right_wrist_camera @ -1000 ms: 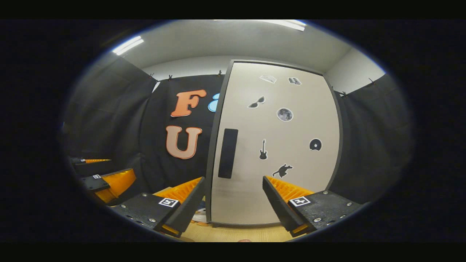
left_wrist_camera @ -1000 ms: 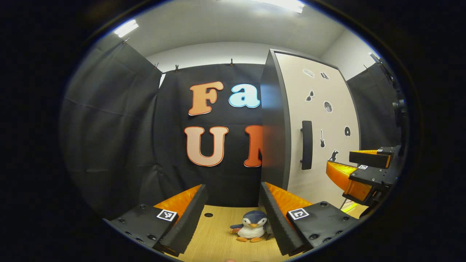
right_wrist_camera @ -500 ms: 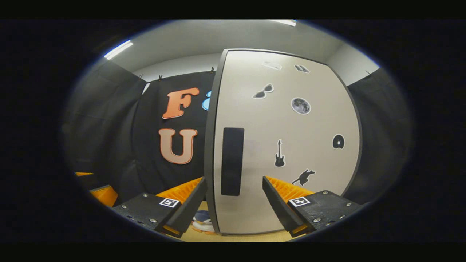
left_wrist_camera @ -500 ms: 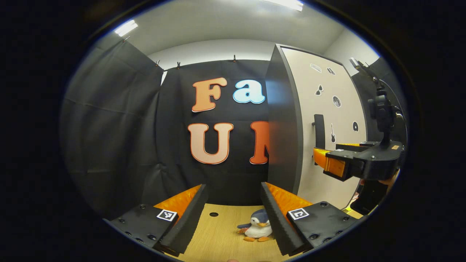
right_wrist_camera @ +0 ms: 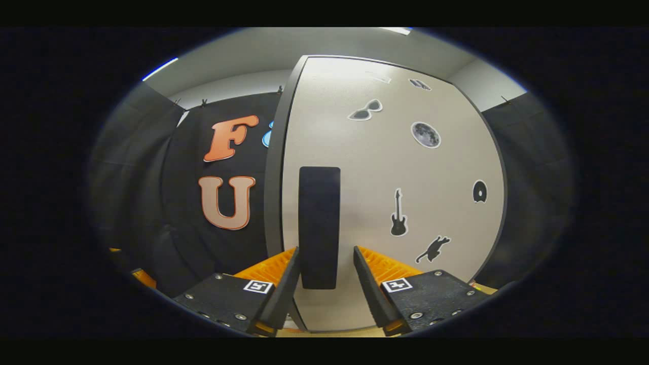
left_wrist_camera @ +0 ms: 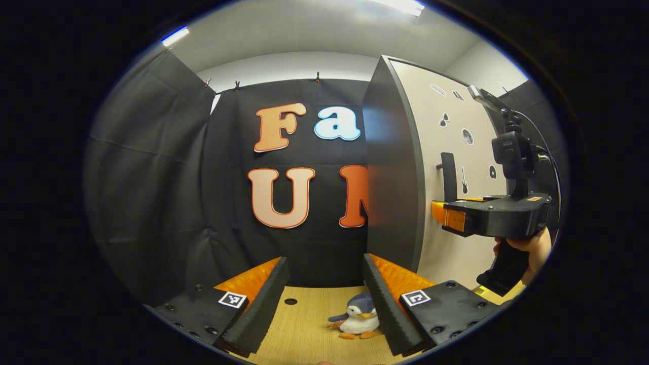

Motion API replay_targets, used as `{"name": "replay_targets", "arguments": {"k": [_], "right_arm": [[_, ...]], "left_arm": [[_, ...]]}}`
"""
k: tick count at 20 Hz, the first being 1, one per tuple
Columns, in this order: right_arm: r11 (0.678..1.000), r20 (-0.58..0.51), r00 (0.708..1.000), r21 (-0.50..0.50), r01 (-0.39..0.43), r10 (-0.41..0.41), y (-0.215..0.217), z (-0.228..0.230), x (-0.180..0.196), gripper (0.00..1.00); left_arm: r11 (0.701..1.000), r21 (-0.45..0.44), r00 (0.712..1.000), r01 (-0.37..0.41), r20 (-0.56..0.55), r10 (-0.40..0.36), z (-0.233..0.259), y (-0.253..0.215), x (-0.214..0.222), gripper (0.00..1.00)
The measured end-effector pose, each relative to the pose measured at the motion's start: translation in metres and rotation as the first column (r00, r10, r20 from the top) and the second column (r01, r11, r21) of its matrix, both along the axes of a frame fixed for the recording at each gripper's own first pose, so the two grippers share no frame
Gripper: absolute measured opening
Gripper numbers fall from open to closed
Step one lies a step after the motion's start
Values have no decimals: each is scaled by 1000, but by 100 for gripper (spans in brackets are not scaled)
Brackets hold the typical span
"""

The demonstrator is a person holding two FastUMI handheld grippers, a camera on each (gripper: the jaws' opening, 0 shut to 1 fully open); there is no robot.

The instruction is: Open the cabinet door with the right hand, grasp the bottle in the cabinet with the left hand and place it on the coaster, then close the cabinet door with the right hand.

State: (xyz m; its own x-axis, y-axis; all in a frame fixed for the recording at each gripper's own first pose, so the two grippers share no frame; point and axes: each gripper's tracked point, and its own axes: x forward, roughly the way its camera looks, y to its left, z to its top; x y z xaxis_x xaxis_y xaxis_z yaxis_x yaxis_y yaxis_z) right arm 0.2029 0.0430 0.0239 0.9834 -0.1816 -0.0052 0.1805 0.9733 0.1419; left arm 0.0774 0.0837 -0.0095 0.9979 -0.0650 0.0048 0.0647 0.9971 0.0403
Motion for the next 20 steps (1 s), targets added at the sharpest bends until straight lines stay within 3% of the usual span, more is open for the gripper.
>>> {"name": "replay_targets", "arguments": {"k": [3,9,12,20], "right_arm": [[1000,-2,1000,9,8,-8,4,1,-1,41],[998,-6,999,37,53,-53,1,0,-2,24],[998,-1,998,32,61,-61,2,1,-8,17],[1000,57,998,12,4,-4,0,15,-53,17]], "left_arm": [[1000,-8,1000,18,-10,-18,-4,6,2,94],[999,-24,998,48,-48,-49,-18,19,3,94],[999,-39,998,32,-57,-34,-19,27,5,95],[998,-53,998,-47,-40,45,-7,15,-17,95]]}}
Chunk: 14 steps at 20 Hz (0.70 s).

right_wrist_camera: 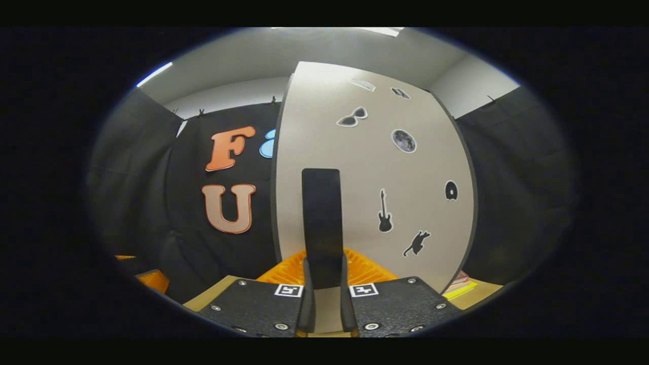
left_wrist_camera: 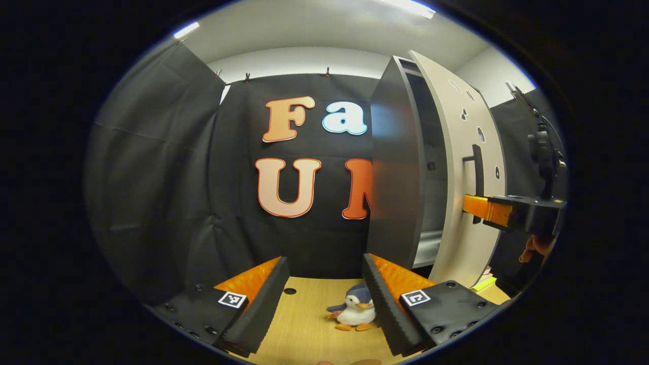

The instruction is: Open the cabinet door with the right hand, grasp the bottle in the cabinet with the left hand and place it on the coaster, then close the cabinet door with the right hand.

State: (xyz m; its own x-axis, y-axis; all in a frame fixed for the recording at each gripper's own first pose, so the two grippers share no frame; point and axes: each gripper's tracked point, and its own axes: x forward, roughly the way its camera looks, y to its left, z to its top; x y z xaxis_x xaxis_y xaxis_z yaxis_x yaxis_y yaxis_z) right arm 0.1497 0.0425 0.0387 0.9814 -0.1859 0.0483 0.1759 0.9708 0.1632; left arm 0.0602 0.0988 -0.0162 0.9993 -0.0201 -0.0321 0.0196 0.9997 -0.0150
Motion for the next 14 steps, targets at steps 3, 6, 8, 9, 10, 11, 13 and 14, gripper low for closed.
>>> {"name": "replay_targets", "arguments": {"k": [3,6,8,9,10,11,13,14], "right_arm": [[999,8,999,13,-51,50,-4,-2,-21,19],[996,24,997,28,-79,78,-12,-1,-41,19],[995,27,995,42,-95,94,-18,-3,-54,19],[994,30,995,43,-98,97,-22,-2,-61,19],[995,31,995,40,-96,94,-27,-2,-67,19],[995,31,995,36,-92,91,-31,-2,-74,19],[995,23,997,58,-80,79,-40,-2,-88,19],[994,15,997,81,-71,70,-46,-4,-96,19]], "left_arm": [[1000,2,1000,-10,-5,10,0,-21,-22,96],[999,11,999,-31,14,31,11,-33,-34,95],[999,11,999,-31,21,31,14,-45,-43,94],[999,14,999,-31,25,30,17,-51,-48,94],[999,17,999,-30,31,30,19,-56,-52,94],[999,20,999,-28,37,27,23,-61,-54,94],[1000,21,998,-18,53,17,28,-75,-58,95],[1000,20,998,-8,58,7,30,-83,-58,95]]}}
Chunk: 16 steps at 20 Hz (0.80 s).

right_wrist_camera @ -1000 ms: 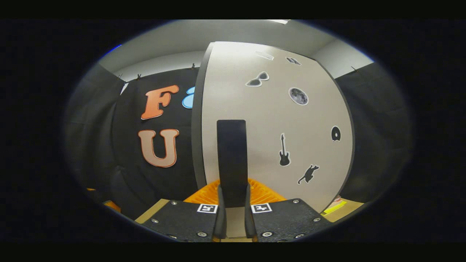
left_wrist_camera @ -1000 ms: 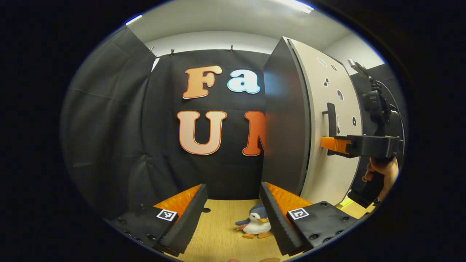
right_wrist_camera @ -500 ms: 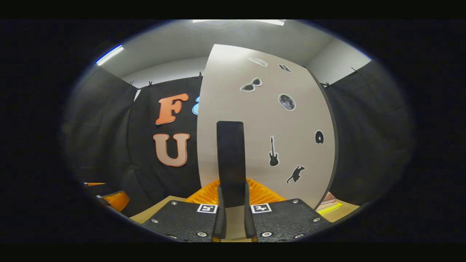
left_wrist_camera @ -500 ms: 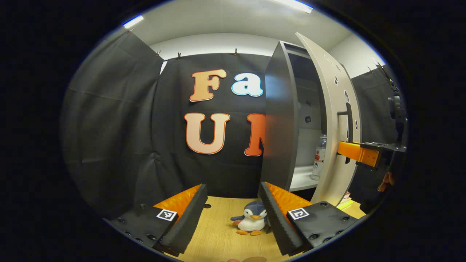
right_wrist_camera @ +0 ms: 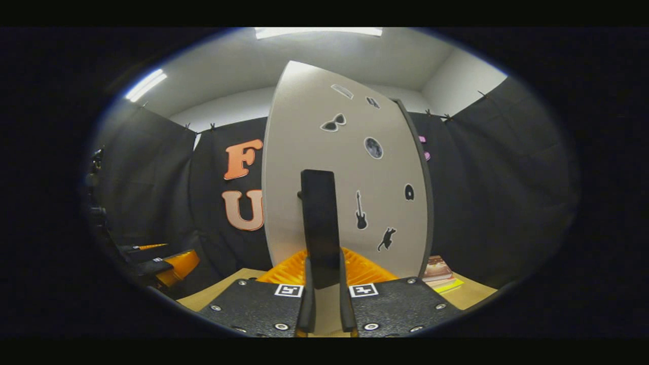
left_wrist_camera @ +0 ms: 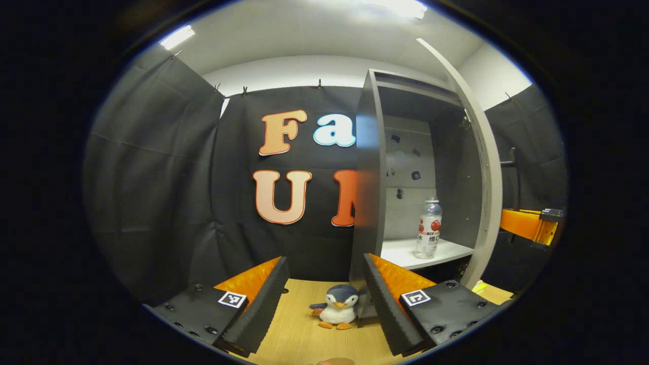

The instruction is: Open the cabinet door with the right hand, grasp the bottle in the cabinet with the left hand and place it on the coaster, then close the cabinet door with the right hand.

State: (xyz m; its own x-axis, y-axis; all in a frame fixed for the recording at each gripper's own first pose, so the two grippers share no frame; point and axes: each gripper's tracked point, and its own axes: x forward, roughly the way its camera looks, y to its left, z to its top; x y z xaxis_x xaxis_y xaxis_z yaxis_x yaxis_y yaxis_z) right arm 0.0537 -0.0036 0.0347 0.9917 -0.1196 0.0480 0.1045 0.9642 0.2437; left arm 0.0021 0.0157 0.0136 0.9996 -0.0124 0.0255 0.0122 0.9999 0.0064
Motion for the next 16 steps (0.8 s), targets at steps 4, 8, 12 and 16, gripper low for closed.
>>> {"name": "replay_targets", "arguments": {"k": [4,8,12,16], "right_arm": [[998,-13,998,-1,67,-67,-30,-3,-29,18],[994,-15,994,7,105,-105,-51,-7,-44,14],[985,-29,985,-28,170,-171,-77,-12,-53,14],[970,-52,968,-29,242,-244,-109,-19,-67,2]], "left_arm": [[998,-10,998,60,12,-60,4,-35,-3,95],[993,6,993,118,25,-119,8,-72,-4,95],[988,18,987,153,40,-154,13,-90,-7,95],[986,2,986,164,20,-164,7,-97,-8,94]]}}
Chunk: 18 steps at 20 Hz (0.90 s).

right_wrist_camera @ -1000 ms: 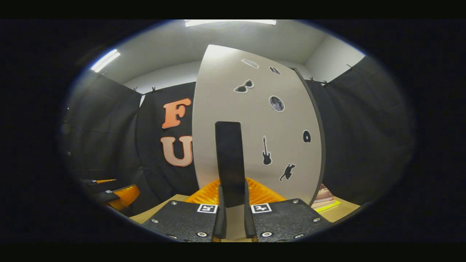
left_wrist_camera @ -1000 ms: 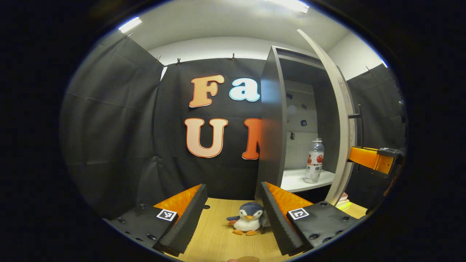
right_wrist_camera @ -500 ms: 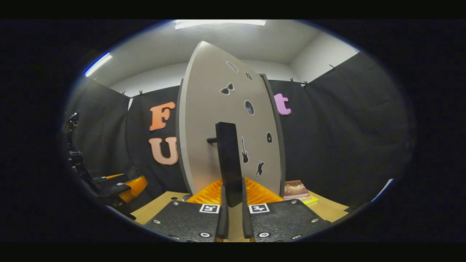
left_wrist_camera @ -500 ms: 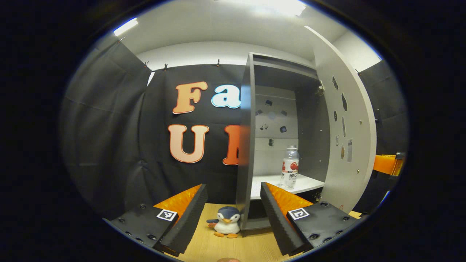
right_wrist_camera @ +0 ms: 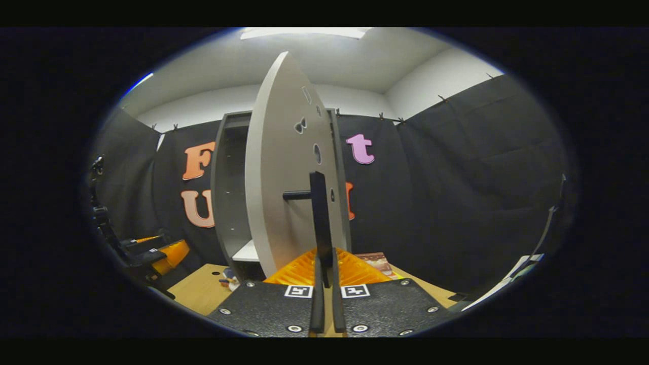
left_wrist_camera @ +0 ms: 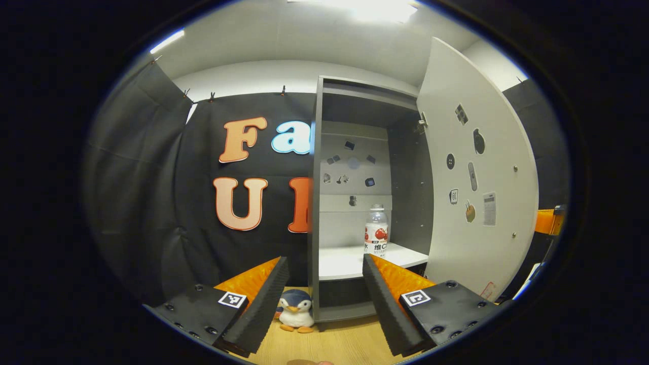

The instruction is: Open the cabinet door with the right hand, grasp the bottle in the cabinet with the left hand and place it on the coaster, then close the cabinet door with the right hand.

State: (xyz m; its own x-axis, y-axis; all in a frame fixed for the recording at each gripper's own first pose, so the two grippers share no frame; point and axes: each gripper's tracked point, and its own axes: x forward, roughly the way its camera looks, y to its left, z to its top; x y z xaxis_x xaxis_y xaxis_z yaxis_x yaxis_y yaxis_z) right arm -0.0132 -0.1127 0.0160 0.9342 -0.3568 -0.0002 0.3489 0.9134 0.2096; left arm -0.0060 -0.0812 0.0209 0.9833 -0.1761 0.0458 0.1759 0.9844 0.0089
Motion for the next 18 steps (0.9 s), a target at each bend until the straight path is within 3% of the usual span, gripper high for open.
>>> {"name": "replay_targets", "arguments": {"k": [3,5,6,8,10,14,15,17,18], "right_arm": [[999,-15,999,-26,40,-40,-26,-4,-4,2],[1000,-6,1000,-11,4,-4,-34,-6,-5,0],[1000,1,1000,-13,-10,10,-37,-5,-6,6],[999,11,1000,-19,-26,27,-45,-8,-5,0],[999,24,999,-13,-46,46,-50,-9,-5,2],[999,17,999,-27,-43,43,-62,-13,-10,2],[999,16,999,-25,-39,39,-63,-14,-10,13],[1000,13,1000,-24,-11,11,-71,-15,-18,22],[1000,11,1000,-27,-3,3,-71,-15,-22,33]], "left_arm": [[1000,-3,1000,4,-18,-4,-5,-9,-5,95],[1000,-4,1000,10,-26,-10,-11,-21,-8,95],[1000,-3,1000,12,-28,-12,-14,-25,-11,95],[1000,3,999,15,-29,-15,-15,-32,-15,95],[1000,14,999,15,-32,-14,-17,-36,-17,95],[999,30,999,15,-43,-14,-23,-44,-19,95],[999,31,999,16,-42,-15,-24,-45,-21,95],[999,34,999,15,-43,-13,-25,-48,-25,95],[999,33,999,15,-45,-13,-26,-49,-25,95]]}}
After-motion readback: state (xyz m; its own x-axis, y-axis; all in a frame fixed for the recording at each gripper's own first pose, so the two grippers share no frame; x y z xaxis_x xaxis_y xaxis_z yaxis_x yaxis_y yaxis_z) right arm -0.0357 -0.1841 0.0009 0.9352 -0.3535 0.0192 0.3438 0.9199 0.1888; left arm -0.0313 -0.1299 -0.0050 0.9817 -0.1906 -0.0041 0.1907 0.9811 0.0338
